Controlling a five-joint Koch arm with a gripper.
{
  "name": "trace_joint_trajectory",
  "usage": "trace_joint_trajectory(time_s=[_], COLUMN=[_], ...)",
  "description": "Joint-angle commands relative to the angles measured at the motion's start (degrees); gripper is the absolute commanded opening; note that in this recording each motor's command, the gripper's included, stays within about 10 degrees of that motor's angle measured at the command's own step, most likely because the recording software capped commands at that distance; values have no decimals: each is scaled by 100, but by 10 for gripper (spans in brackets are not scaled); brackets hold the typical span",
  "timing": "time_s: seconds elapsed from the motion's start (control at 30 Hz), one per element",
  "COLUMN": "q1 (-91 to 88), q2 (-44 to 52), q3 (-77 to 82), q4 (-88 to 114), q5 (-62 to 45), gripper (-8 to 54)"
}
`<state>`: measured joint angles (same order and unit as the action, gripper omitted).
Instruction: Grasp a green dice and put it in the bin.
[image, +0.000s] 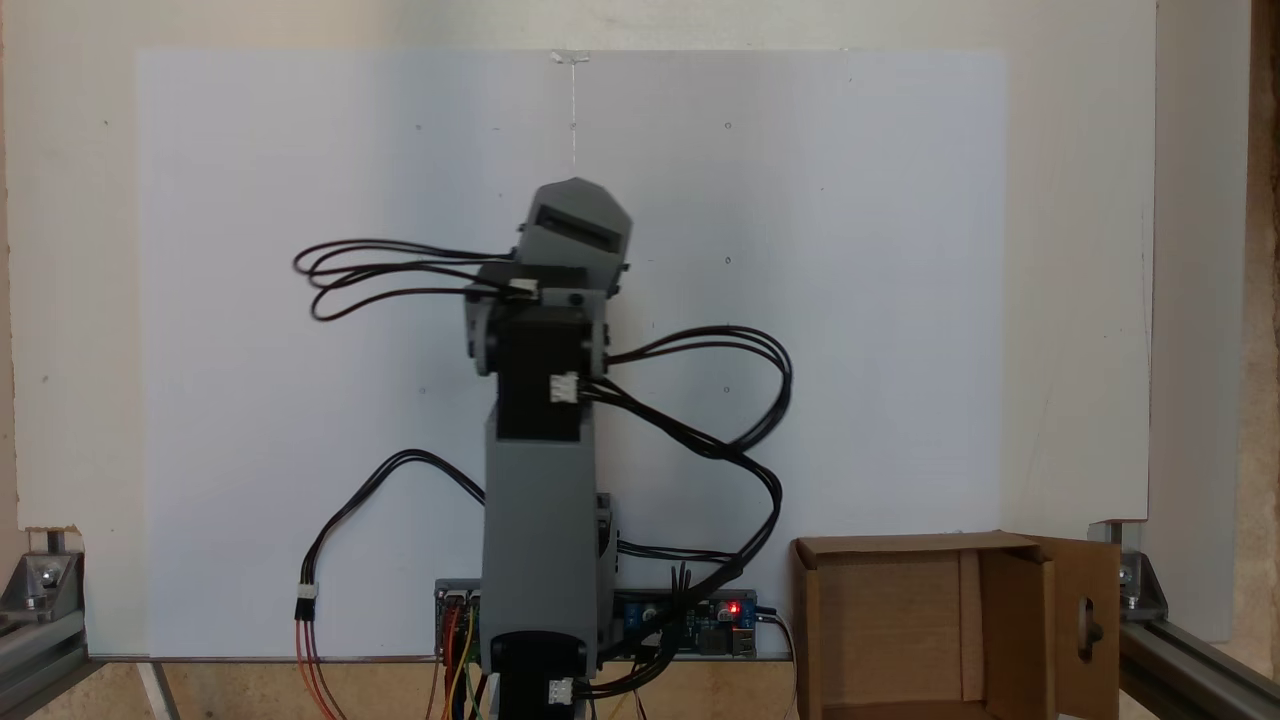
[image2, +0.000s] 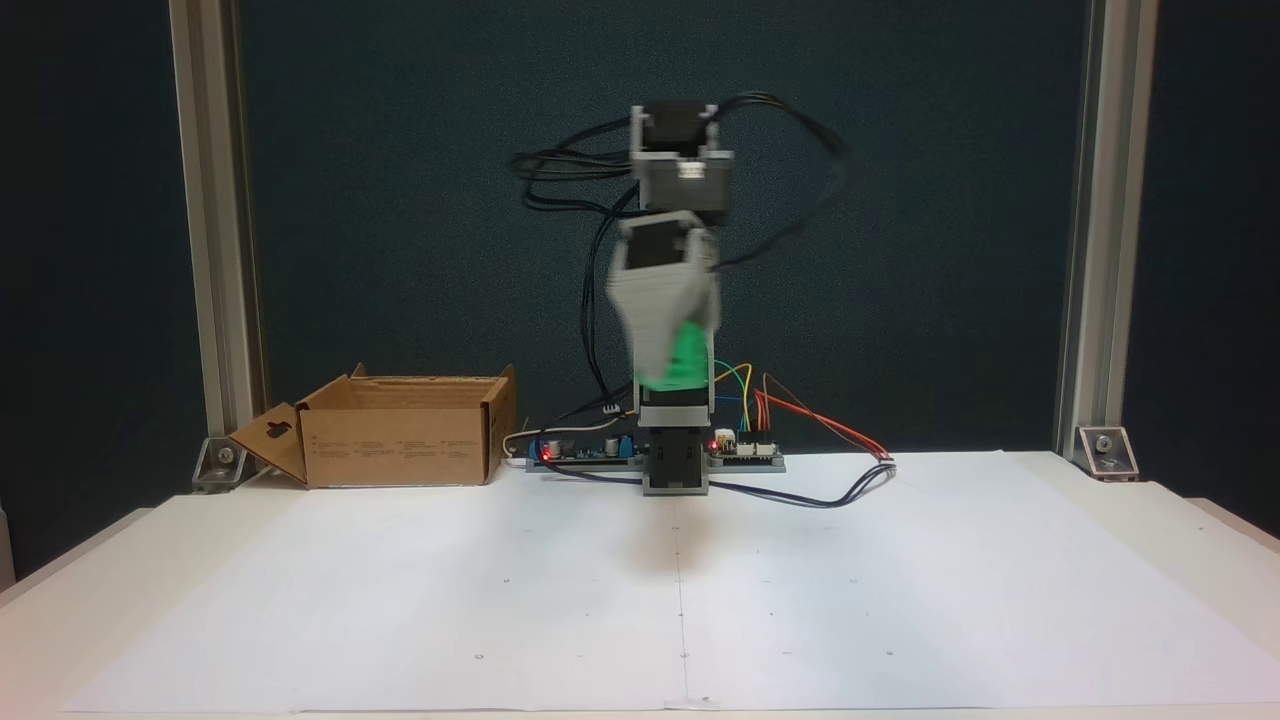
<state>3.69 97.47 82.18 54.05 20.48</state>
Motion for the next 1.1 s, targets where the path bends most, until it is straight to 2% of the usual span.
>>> trace_joint_trajectory(time_s=[0.0,0.23,0.67,0.9,1.07], q1=[606,2127,4922,6601,7603], q2=[123,132,404,316,-88], q3=[-132,-149,-193,-220,-422], q4=[-694,-1336,-1301,-1310,-1310], q5=[-62,-1081,-2672,-3015,-3146], gripper=[120,120,120,120,120])
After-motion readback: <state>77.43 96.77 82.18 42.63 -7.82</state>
